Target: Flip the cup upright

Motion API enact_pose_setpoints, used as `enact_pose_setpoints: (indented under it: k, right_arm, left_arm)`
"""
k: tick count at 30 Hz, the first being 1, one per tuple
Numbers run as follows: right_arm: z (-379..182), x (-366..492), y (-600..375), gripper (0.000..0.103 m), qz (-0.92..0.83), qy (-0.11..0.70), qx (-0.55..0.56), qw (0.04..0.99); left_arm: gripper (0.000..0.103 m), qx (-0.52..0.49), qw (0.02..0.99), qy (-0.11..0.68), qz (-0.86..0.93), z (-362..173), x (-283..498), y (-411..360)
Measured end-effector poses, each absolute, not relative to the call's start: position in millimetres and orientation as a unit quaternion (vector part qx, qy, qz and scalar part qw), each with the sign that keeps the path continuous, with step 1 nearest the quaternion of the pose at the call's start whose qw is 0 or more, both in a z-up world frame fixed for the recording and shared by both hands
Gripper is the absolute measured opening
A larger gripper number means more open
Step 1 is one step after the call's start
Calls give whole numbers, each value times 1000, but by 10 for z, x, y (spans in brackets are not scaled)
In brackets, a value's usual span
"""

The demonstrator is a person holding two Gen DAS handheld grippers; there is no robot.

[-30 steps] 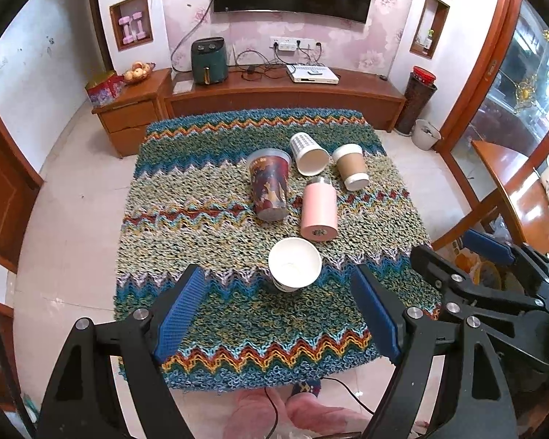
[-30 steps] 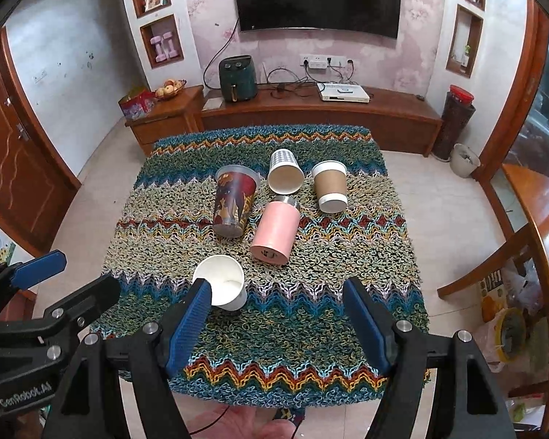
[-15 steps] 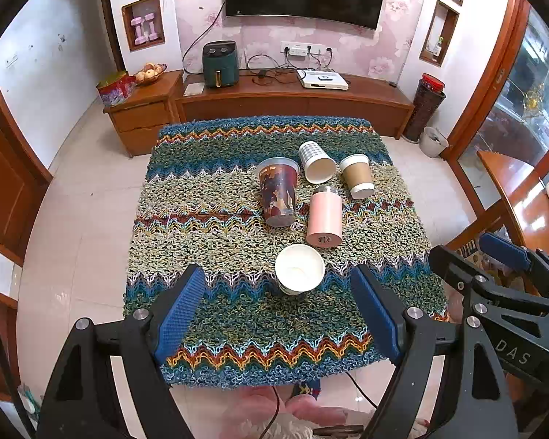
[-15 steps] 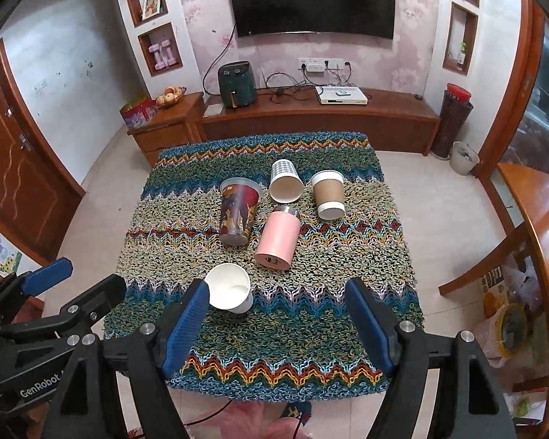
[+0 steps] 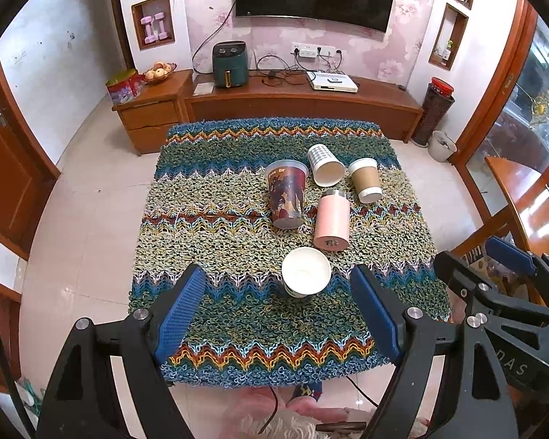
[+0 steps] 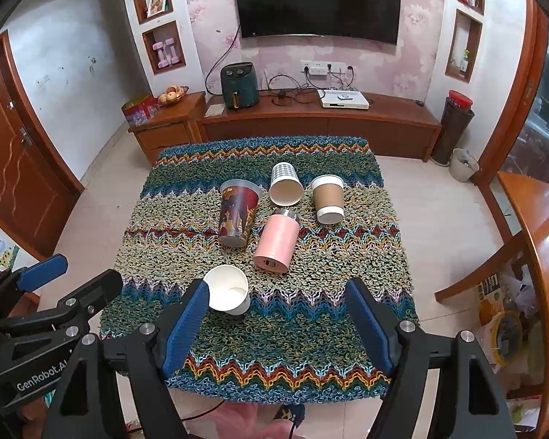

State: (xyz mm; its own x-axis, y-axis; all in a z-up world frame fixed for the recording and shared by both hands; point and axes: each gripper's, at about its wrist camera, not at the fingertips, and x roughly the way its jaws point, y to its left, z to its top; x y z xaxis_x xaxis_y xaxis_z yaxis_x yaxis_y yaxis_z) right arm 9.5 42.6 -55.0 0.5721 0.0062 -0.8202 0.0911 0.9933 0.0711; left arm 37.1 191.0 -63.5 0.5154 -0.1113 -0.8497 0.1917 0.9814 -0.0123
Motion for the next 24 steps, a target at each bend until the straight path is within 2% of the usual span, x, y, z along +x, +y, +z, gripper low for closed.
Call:
enact_pose_setpoints:
  k: [24]
  right_arm:
    - [-508, 123, 431, 77, -28, 460, 45, 886]
  left_arm:
    - [84, 39, 873, 480, -83, -599, 380, 1920]
